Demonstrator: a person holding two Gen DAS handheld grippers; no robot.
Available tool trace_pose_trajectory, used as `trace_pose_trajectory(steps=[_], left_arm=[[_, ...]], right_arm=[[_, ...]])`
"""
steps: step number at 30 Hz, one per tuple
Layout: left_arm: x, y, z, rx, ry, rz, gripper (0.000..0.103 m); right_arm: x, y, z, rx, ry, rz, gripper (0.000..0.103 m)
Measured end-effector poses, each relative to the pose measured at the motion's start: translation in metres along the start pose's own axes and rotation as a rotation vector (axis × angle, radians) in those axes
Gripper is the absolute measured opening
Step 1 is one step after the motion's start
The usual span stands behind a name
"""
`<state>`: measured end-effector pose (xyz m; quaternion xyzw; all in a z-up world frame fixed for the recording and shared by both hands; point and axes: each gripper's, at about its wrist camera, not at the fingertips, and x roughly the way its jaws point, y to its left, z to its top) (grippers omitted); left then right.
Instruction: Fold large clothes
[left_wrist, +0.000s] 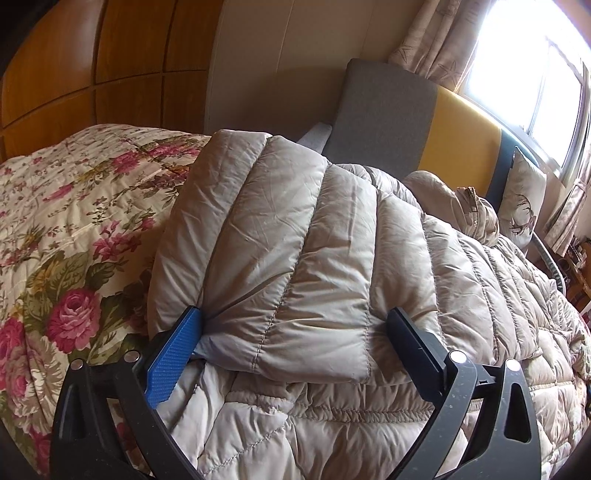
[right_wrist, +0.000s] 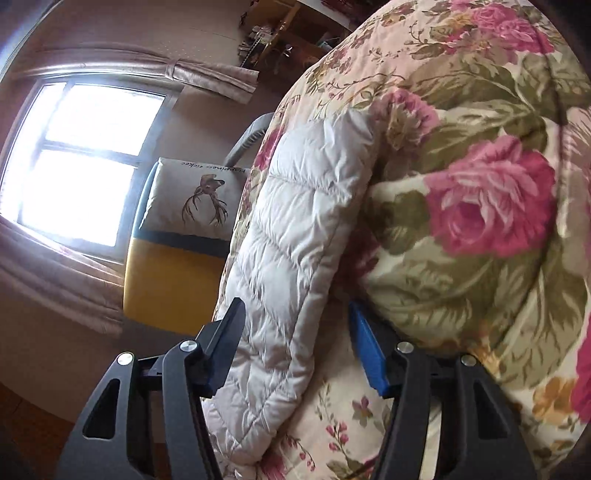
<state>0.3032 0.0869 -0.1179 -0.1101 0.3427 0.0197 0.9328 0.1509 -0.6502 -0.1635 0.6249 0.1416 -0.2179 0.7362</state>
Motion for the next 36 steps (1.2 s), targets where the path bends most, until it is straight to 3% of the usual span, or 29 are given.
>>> trace_pose_trajectory(steps=[2,4,6,9,13,18,26,36], left_arm=[[0.000,-0.001,0.000,0.004,-0.003,0.005,0.099],[-0.001,-0.002,-0.001,0.007,-0.006,0.008,0.099],[-0.001,-0.002,-0.001,0.007,-0.007,0.009,0.099],[-0.001,-0.002,-0.001,0.003,-0.007,0.004,0.099],[0.000,0.000,0.000,-0.002,-0.009,-0.004,0.099],[0.000,0.001,-0.001,-0.003,-0.009,-0.005,0.099],[0.000,0.001,-0.001,-0.007,-0.010,-0.010,0.099],[0.000,0.002,-0.001,-0.010,-0.012,-0.014,0.099]], right_arm=[[0.004,0.003,0.012,-0.010,-0.017,-0.021,0.058],[0.009,0.004,0.020,-0.016,-0.035,-0.046,0.050],[0.013,0.001,0.025,-0.028,-0.043,-0.084,0.032],[0.016,0.001,0.024,-0.039,-0.046,-0.099,0.024],[0.003,0.007,0.020,-0.113,-0.050,-0.098,0.021],[-0.008,0.048,0.001,-0.294,-0.064,-0.080,0.021],[-0.005,0.126,-0.091,-0.536,0.081,0.058,0.021],[0.004,0.202,-0.258,-0.961,0.300,0.224,0.021]])
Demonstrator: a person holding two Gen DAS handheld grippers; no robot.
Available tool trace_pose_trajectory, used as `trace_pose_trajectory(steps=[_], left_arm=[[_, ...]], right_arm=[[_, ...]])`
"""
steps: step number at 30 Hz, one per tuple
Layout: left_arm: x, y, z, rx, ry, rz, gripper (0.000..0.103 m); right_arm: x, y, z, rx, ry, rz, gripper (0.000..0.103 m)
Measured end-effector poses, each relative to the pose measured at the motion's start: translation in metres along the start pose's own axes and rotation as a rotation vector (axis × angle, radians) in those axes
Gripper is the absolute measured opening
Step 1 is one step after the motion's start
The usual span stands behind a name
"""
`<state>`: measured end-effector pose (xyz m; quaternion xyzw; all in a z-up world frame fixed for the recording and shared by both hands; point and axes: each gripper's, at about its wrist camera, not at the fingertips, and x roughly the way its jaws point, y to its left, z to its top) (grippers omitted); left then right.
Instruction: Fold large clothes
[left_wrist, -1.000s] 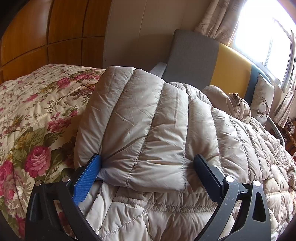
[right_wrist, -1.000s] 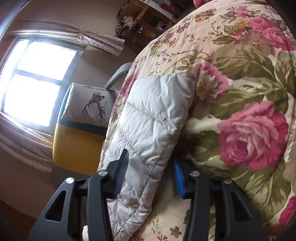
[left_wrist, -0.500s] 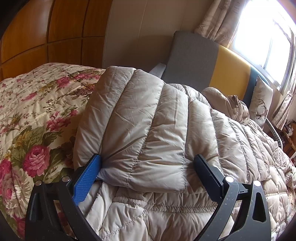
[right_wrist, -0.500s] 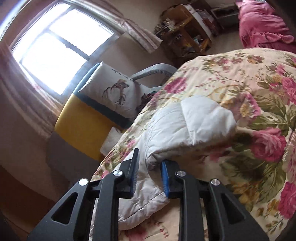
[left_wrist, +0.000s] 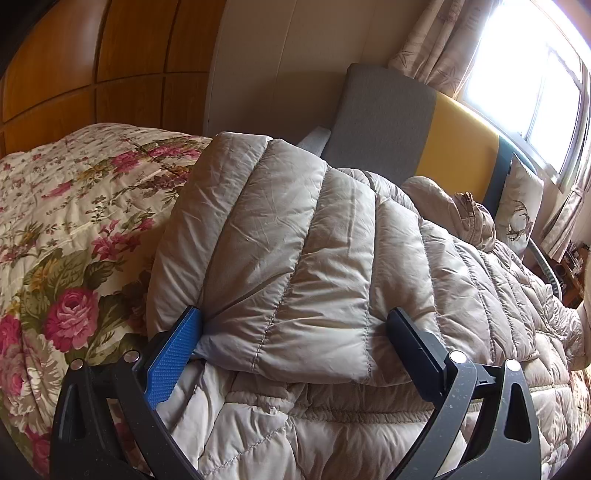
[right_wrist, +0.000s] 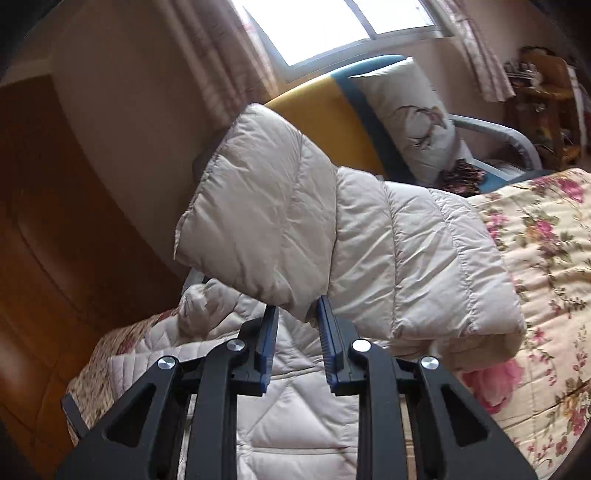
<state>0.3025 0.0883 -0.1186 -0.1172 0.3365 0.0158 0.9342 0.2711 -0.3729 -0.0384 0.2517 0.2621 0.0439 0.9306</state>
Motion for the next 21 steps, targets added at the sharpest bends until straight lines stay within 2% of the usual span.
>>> trace_pose_trajectory(steps=[4,6,7,9,10,12,14,16,18,21], left_arm=[[-0.001,0.000,0.000,0.000,0.000,0.000,0.099],[0.000,0.000,0.000,-0.001,0.000,0.000,0.099],[-0.001,0.000,0.000,-0.001,0.000,-0.001,0.099],[0.000,0.000,0.000,0.000,0.000,0.000,0.099],[0.000,0.000,0.000,0.000,0.000,0.000,0.099],[0.000,0.000,0.000,0.000,0.002,-0.001,0.099],[0.001,0.000,0.000,0.004,0.012,0.006,0.099],[0.001,-0.005,0.003,0.015,0.033,0.032,0.099],[-0.006,-0.011,0.009,0.027,0.047,0.047,0.099],[-0.036,-0.030,0.024,0.036,0.029,-0.047,0.099]], right_arm=[[0.036,0.044,-0.036,-0.141,0.119,0.067,0.021],[0.057,0.053,-0.058,-0.200,0.200,0.050,0.023],[0.066,0.056,-0.069,-0.231,0.234,0.019,0.027],[0.076,0.057,-0.089,-0.309,0.285,-0.052,0.061],[0.074,0.057,-0.095,-0.348,0.271,-0.076,0.066],[0.062,0.054,-0.101,-0.392,0.194,-0.126,0.093],[0.046,0.049,-0.104,-0.385,0.087,-0.216,0.101],[0.040,0.040,-0.106,-0.346,0.019,-0.355,0.101],[0.043,0.028,-0.111,-0.275,0.010,-0.488,0.101],[0.051,0.001,-0.104,-0.148,0.069,-0.526,0.101]])
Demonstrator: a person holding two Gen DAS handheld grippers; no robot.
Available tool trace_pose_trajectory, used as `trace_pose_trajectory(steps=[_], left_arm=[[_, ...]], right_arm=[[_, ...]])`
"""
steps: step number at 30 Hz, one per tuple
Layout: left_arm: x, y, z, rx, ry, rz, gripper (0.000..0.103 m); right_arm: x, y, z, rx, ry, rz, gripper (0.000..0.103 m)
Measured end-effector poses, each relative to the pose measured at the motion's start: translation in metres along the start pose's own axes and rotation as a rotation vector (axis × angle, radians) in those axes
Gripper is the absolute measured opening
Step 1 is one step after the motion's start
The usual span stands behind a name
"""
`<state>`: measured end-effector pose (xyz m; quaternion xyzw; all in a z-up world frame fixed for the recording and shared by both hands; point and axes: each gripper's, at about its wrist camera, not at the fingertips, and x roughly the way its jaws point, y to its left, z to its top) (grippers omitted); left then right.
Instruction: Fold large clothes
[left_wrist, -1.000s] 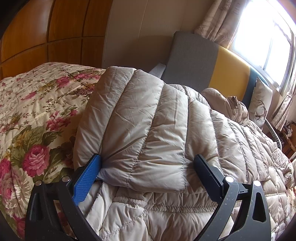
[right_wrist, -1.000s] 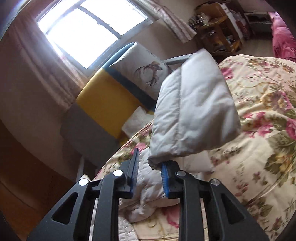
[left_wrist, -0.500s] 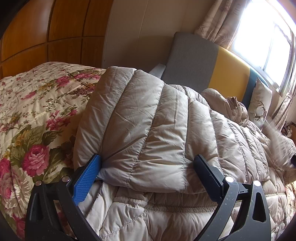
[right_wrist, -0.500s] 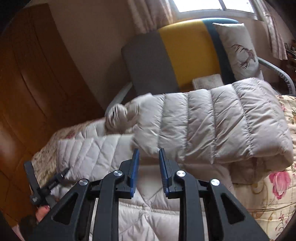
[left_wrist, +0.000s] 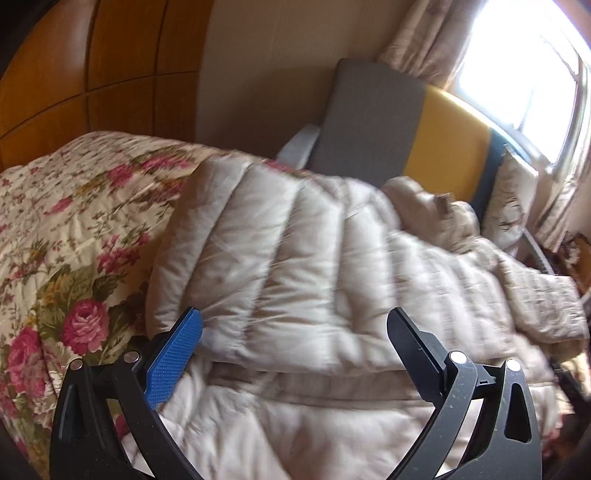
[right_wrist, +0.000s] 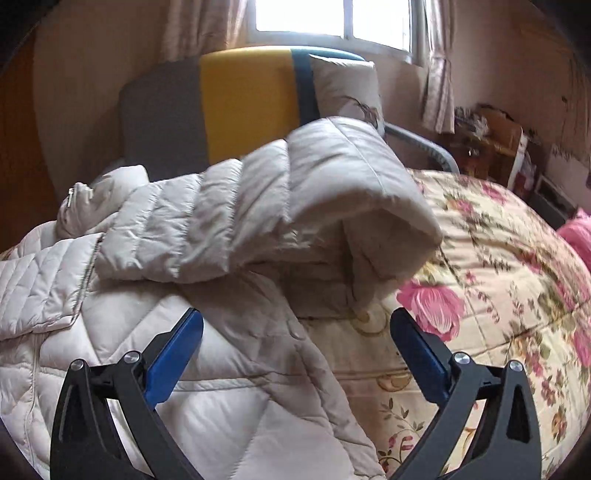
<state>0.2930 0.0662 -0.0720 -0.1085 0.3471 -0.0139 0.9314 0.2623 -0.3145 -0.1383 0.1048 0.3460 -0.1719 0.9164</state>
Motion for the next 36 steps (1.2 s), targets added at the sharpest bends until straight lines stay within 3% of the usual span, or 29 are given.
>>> trace_pose_trajectory(steps=[3,4,6,9,13,15,18,23,26,27,28,29,31,36], left_arm=[[-0.021,-0.028,0.020,0.028,-0.024,-0.115,0.099],[-0.025,-0.043,0.028,0.037,-0.024,-0.184,0.099],[-0.022,-0.073,0.040,0.042,0.015,-0.292,0.099],[-0.003,-0.121,0.045,0.091,0.074,-0.365,0.093],[0.039,-0.173,0.038,0.178,0.177,-0.355,0.067],[0.064,-0.192,0.033,0.170,0.233,-0.338,0.066],[0.090,-0.214,0.026,0.180,0.255,-0.340,0.066],[0.126,-0.239,0.013,0.188,0.336,-0.307,0.066],[0.134,-0.247,0.005,0.180,0.379,-0.328,0.066],[0.138,-0.251,0.002,0.183,0.401,-0.320,0.060],[0.138,-0.252,0.000,0.185,0.403,-0.320,0.033],[0.136,-0.253,0.000,0.184,0.403,-0.321,0.016],[0.127,-0.251,0.006,0.148,0.398,-0.351,0.008],[0.083,-0.230,0.040,0.053,0.296,-0.418,0.006]], right_arm=[[0.013,-0.024,-0.003,0.079,0.073,0.069,0.101],[0.015,-0.032,-0.004,0.104,0.088,0.092,0.101],[0.017,-0.044,-0.006,0.156,0.099,0.120,0.101],[0.005,-0.049,-0.007,0.208,0.057,0.045,0.101],[-0.006,-0.057,-0.008,0.258,0.009,-0.033,0.101],[-0.003,-0.062,-0.008,0.281,0.019,-0.003,0.101],[0.005,-0.067,-0.007,0.313,0.048,0.042,0.101],[0.002,-0.073,-0.008,0.323,0.037,0.061,0.101],[0.003,-0.072,-0.007,0.322,0.038,0.063,0.101],[0.003,-0.073,-0.007,0.323,0.037,0.064,0.101],[0.005,-0.072,-0.006,0.323,0.034,0.066,0.101],[0.005,-0.073,-0.006,0.324,0.033,0.069,0.101],[0.006,-0.070,-0.007,0.324,0.034,0.070,0.101],[0.007,-0.069,-0.007,0.325,0.033,0.071,0.101]])
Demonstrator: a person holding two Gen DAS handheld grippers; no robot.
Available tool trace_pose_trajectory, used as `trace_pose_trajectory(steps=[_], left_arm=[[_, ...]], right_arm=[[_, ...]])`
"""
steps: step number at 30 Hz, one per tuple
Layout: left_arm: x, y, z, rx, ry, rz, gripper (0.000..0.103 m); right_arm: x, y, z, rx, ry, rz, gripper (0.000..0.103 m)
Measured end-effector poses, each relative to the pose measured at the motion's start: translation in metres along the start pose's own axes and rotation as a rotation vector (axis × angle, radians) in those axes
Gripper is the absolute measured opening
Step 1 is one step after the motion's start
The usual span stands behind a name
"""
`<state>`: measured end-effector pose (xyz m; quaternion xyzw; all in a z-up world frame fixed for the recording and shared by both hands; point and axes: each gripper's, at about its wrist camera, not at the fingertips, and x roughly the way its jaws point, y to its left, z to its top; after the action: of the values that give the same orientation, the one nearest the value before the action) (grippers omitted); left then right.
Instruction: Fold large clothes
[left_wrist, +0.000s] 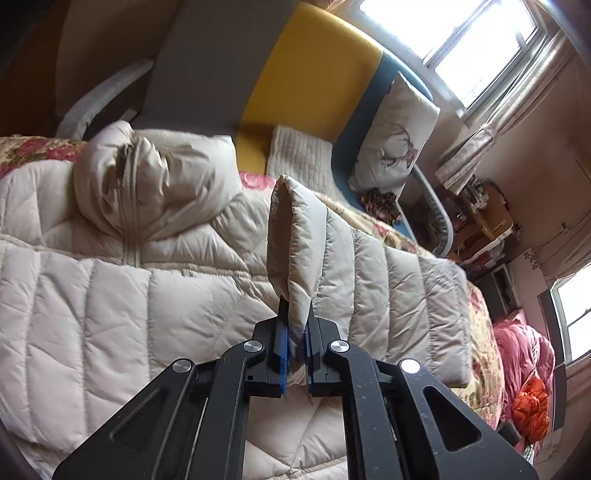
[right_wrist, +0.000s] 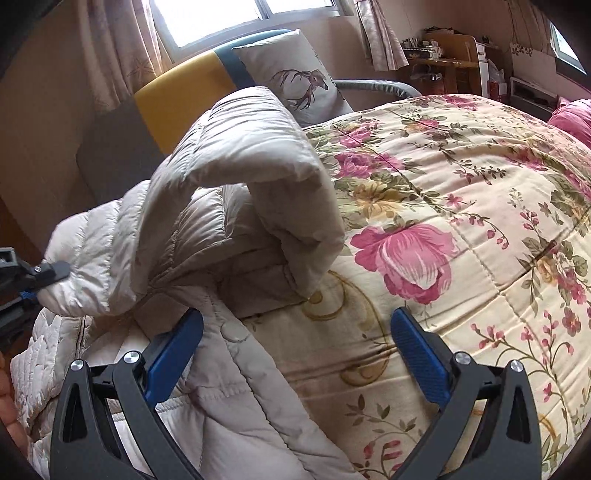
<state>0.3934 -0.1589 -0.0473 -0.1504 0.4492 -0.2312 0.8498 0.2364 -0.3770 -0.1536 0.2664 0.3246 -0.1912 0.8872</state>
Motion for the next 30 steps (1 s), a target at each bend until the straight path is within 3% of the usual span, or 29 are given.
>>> trace_pose_trajectory(steps=[5,10,17,24,30], left_arm=[[-0.049,0.015,0.010,0.007,-0.057,-0.017,0.006],[-0.085,0.054,-0.002,0.010,-0.104,0.044,0.006],[-0.095,0.122,-0.025,-0.075,-0.097,0.125,0.006],[-0.097,0.166,-0.053,-0.157,-0.106,0.136,0.006],[-0.080,0.178,-0.077,-0.104,-0.157,0.142,0.006]], right_arm=[[0.000,0.000,0.000,0.002,0.001,0.002,0.101],[0.001,0.001,0.000,0.002,0.002,0.003,0.101],[0.001,0.002,0.000,0.000,0.003,0.002,0.101],[0.000,0.002,0.000,0.000,0.002,0.002,0.101],[0.001,0.005,0.000,-0.013,0.009,-0.011,0.101]])
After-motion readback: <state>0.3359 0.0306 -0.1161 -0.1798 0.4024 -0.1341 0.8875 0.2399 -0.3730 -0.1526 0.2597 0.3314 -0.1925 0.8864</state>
